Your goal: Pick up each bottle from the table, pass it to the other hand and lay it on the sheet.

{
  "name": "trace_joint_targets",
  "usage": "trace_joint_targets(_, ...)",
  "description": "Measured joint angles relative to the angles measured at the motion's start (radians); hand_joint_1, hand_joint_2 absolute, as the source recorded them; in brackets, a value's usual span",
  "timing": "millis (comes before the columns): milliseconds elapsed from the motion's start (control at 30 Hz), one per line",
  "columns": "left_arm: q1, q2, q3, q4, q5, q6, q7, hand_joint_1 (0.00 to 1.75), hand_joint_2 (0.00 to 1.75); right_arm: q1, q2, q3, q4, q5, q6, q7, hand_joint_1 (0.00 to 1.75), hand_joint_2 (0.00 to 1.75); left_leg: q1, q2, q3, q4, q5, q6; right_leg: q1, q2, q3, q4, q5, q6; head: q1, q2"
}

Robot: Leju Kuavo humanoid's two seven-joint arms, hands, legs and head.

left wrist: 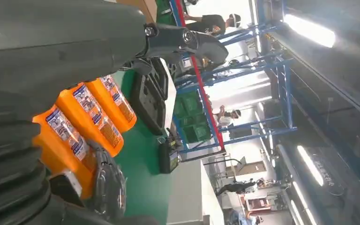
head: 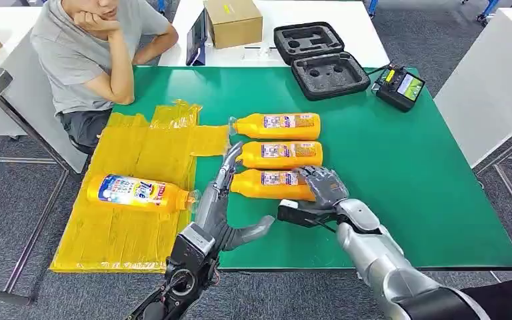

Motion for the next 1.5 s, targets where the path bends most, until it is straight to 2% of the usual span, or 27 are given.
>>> trace_joint_targets(267, -0.006, 0.0, 0.0, 0.0, 0.002, -0.004, 0.0, 0.0, 1.75, -0.008, -0.003, 0.0, 0.0, 0.004, 0.029, 0.0, 1.75, 1.75, 0.0, 0.0, 0.001, 0.0, 0.0, 0.0, 0.0, 0.0, 0.002, 0.0, 0.0, 0.0, 0.0, 0.0)
trace_joint_targets(300, -0.007, 0.0, 0.0, 0.0, 0.002, -0.004, 0.0, 0.0, 1.75, -0.008, -0.003, 0.0, 0.0, 0.004, 0.029, 0.0, 1.68, 1.75, 0.0, 0.0, 0.002, 0.0, 0.0, 0.0, 0.0, 0.0, 0.002, 0.0, 0.0, 0.0, 0.0, 0.0)
trace_joint_targets(333, -0.008, 0.0, 0.0, 0.0, 0.002, -0.004, 0.0, 0.0, 1.75, -0.008, -0.003, 0.0, 0.0, 0.004, 0.029, 0.0, 1.29, 1.75, 0.0, 0.0, 0.002, 0.0, 0.0, 0.0, 0.0, 0.0, 0.002, 0.0, 0.0, 0.0, 0.0, 0.0)
trace_joint_targets(367, -0.008, 0.0, 0.0, 0.0, 0.002, -0.004, 0.0, 0.0, 1.75, -0.008, -0.004, 0.0, 0.0, 0.004, 0.029, 0.0, 0.58, 1.75, 0.0, 0.0, 0.002, 0.0, 0.0, 0.0, 0.0, 0.0, 0.002, 0.0, 0.0, 0.0, 0.0, 0.0)
trace_joint_targets(400, -0.009, 0.0, 0.0, 0.0, 0.002, -0.004, 0.0, 0.0, 1.75, -0.009, -0.004, 0.0, 0.0, 0.004, 0.03, 0.0, 0.12, 1.75, 0.0, 0.0, 0.002, 0.0, 0.0, 0.0, 0.0, 0.0, 0.002, 0.0, 0.0, 0.0, 0.0, 0.0)
trace_joint_targets(433, -0.01, 0.0, 0.0, 0.0, 0.003, -0.004, 0.0, 0.0, 1.75, -0.009, -0.004, 0.0, 0.0, 0.005, 0.03, 0.001, 0.0, 1.75, 0.0, 0.0, 0.002, 0.0, 0.0, 0.0, 0.0, 0.0, 0.002, 0.0, 0.0, 0.0, 0.0, 0.0)
trace_joint_targets(1267, -0.016, -0.002, 0.0, 0.0, -0.001, 0.003, 0.0, 0.0, 1.75, 0.0, -0.002, 0.008, 0.01, 0.037, 0.016, 0.042, 0.0, 1.75, 0.0, 0.0, 0.002, 0.0, 0.0, 0.0, 0.0, 0.0, 0.003, 0.0, 0.0, 0.0, 0.0, 0.0)
trace_joint_targets(1300, -0.016, -0.002, 0.0, 0.0, -0.001, 0.002, 0.0, 0.0, 1.75, 0.0, -0.001, 0.008, 0.01, 0.037, 0.016, 0.043, 0.4, 1.75, 0.0, 0.0, 0.002, 0.0, 0.0, 0.0, 0.0, 0.0, 0.003, 0.0, 0.0, 0.0, 0.0, 0.0)
trace_joint_targets(1333, -0.016, -0.002, 0.0, 0.0, -0.002, 0.002, 0.0, 0.0, 1.75, 0.0, 0.0, 0.008, 0.01, 0.036, 0.017, 0.043, 1.75, 1.75, 0.0, 0.0, 0.002, 0.0, 0.0, 0.0, 0.0, 0.0, 0.003, 0.0, 0.0, 0.0, 0.0, 0.0)
trace_joint_targets(1500, -0.015, -0.002, 0.0, 0.0, -0.004, -0.001, 0.0, 0.0, 1.75, 0.001, 0.0, 0.008, 0.013, 0.001, 0.056, 0.016, 1.75, 1.75, 0.0, 0.0, 0.003, 0.0, 0.0, 0.0, 0.0, 0.0, 0.003, 0.0, 0.0, 0.0, 0.0, 0.0)
